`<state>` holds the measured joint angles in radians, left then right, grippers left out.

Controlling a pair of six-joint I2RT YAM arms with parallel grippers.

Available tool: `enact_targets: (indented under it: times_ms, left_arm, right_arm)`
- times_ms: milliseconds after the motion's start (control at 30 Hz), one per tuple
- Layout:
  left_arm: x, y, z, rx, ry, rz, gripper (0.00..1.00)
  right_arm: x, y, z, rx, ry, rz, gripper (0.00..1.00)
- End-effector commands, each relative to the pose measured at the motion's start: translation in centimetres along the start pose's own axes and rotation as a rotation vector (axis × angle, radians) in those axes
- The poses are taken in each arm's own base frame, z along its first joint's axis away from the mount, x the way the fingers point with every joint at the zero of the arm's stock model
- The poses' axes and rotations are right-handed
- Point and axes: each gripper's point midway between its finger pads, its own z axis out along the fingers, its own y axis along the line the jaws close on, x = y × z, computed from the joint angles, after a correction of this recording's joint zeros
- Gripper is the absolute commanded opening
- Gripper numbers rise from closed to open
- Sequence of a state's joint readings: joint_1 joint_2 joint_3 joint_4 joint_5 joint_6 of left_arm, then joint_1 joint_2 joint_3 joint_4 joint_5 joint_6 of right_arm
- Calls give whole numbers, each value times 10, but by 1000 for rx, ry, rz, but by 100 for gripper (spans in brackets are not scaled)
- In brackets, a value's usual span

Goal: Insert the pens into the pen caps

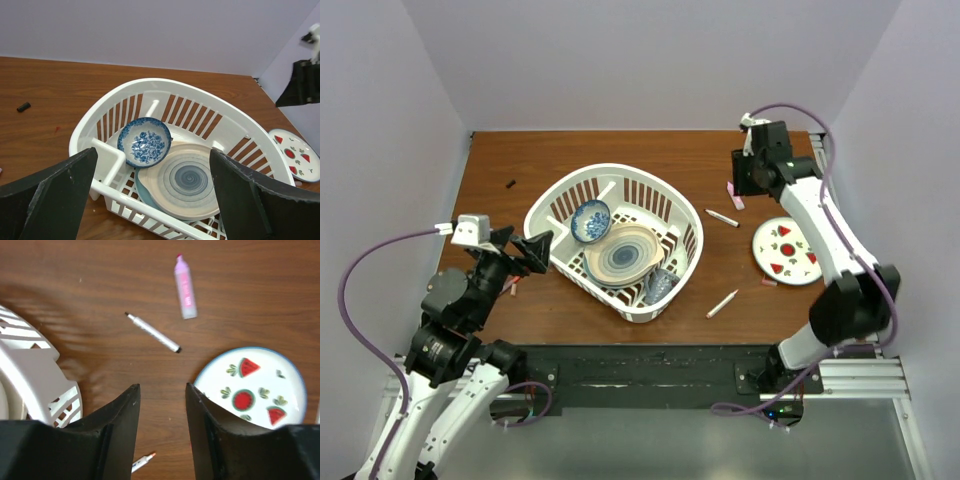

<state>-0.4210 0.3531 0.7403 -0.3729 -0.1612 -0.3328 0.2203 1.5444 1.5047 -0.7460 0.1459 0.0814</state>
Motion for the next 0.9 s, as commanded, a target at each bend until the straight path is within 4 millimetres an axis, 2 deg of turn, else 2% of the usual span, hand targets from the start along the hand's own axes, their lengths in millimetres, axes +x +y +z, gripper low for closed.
enact_targets:
  times_ms: [0, 100, 200, 233, 333, 367, 533, 567, 867]
  left_arm:
    - [-14, -6, 0, 23, -48, -16, 99]
    - [-19, -5, -2, 11, -48, -22, 99]
    - [-21, -4, -5, 2, -61, -69, 99]
    - [-23, -8, -7, 21, -64, -77, 99]
    - [-23, -15, -10, 54, -61, -101, 99]
    - [-25, -17, -11, 63, -66, -111, 98]
    - [-35, -20, -20, 84, -94, -132, 98]
    - [-37, -21, -21, 84, -98, -134, 98]
    - [-50, -21, -28, 85, -134, -140, 98]
  right_arm:
    - [1, 18, 37, -128, 61, -98, 44]
    - [-4, 28, 53, -187, 52, -144, 46]
    - [3, 20, 81, -139, 88, -183, 45]
    - [13, 18, 96, -133, 128, -203, 45]
    - [26, 10, 113, -95, 191, -237, 44]
    - [24, 11, 119, -95, 177, -238, 44]
    - [26, 17, 140, -123, 163, -257, 42]
    - [31, 16, 147, -120, 182, -262, 42]
    - [57, 20, 165, -141, 255, -272, 41]
